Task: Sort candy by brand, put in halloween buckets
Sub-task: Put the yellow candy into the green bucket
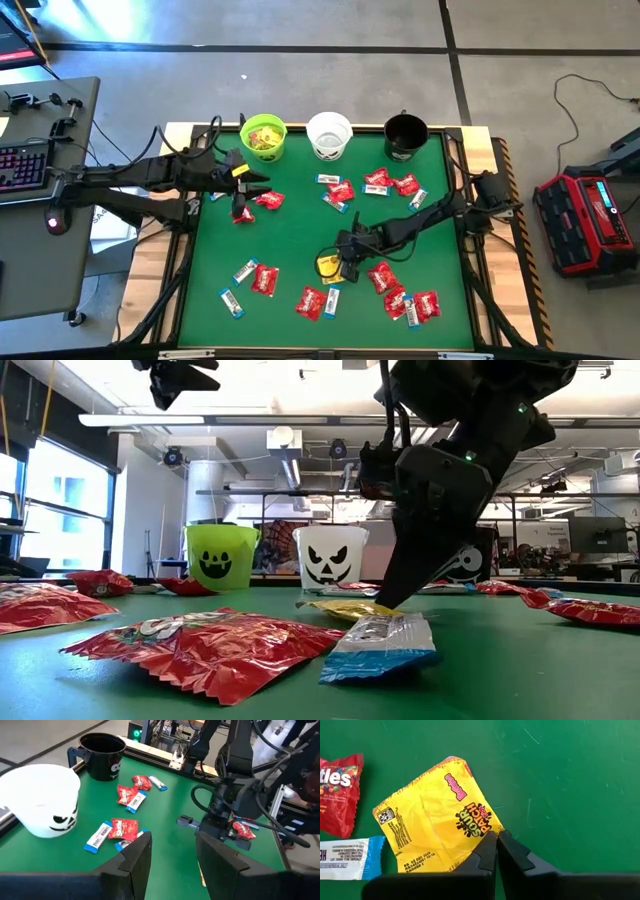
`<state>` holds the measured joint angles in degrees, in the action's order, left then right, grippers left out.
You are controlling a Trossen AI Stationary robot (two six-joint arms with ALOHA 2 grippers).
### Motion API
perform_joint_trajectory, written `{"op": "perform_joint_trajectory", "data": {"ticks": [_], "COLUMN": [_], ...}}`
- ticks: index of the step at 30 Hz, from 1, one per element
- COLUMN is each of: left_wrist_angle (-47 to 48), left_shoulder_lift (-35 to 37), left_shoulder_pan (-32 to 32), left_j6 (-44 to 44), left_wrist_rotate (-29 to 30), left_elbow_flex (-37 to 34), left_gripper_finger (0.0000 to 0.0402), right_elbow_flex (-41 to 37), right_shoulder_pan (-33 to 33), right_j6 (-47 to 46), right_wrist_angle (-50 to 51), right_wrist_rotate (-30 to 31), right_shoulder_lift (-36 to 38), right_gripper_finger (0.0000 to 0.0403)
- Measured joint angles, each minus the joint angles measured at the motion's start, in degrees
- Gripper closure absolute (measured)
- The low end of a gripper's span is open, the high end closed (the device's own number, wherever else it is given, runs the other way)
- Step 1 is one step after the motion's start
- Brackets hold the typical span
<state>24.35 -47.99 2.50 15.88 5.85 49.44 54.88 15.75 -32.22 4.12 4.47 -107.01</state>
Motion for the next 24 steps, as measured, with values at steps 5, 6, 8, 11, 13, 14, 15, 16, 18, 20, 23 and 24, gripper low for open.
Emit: {"op": "perform_joint_trajectory", "data": {"ticks": [5,6,8,11,13,14,15,16,18,20,23,24], "left_wrist_angle": [1.0,1.1,1.4,1.4,1.3,1.4,1.3,1.0,1.1,1.0,1.0,1.1], "left_shoulder_lift": [0.0,-0.1,-0.5,-1.1,-1.8,-2.1,-2.5,-2.9,-3.5,-4.3,-5.1,-5.3], "left_shoulder_pan": [-0.8,-1.0,-1.5,-2.3,-3.0,-3.3,-3.7,-4.0,-4.7,-5.2,-5.9,-6.1], "left_j6": [1.5,1.5,1.5,1.5,1.6,1.5,1.5,1.6,1.5,1.5,1.5,1.5], "left_wrist_rotate": [0.0,0.0,0.0,0.0,-0.1,-0.1,-0.1,-0.1,-0.1,-0.1,-0.1,-0.1], "left_elbow_flex": [0.0,0.0,0.1,0.1,0.1,0.1,0.1,0.1,0.1,0.1,0.1,0.1], "left_gripper_finger": [0.0261,0.0265,0.0273,0.0283,0.0288,0.0290,0.0291,0.0291,0.0291,0.0291,0.0291,0.0291], "right_elbow_flex": [-0.2,-0.2,-0.2,0.7,1.8,2.3,2.8,3.3,4.3,4.9,5.0,5.0], "right_shoulder_pan": [0.1,0.1,0.3,0.9,1.6,2.0,2.3,2.7,3.2,3.9,5.1,5.4], "right_j6": [0.2,0.8,1.0,2.2,3.7,4.3,5.1,5.3,6.5,8.7,11.6,11.8], "right_wrist_angle": [0.4,0.2,-0.2,0.1,-0.1,-0.5,-0.4,0.3,0.4,1.0,3.7,5.1], "right_wrist_rotate": [0.1,0.3,1.1,0.9,1.0,1.0,1.0,1.0,1.0,1.2,3.2,3.6], "right_shoulder_lift": [2.2,2.7,3.5,3.6,3.6,3.6,3.6,3.6,3.4,3.2,2.6,2.5], "right_gripper_finger": [0.0403,0.0403,0.0401,0.0382,0.0354,0.0337,0.0318,0.0299,0.0260,0.0226,0.0191,0.0184]}}
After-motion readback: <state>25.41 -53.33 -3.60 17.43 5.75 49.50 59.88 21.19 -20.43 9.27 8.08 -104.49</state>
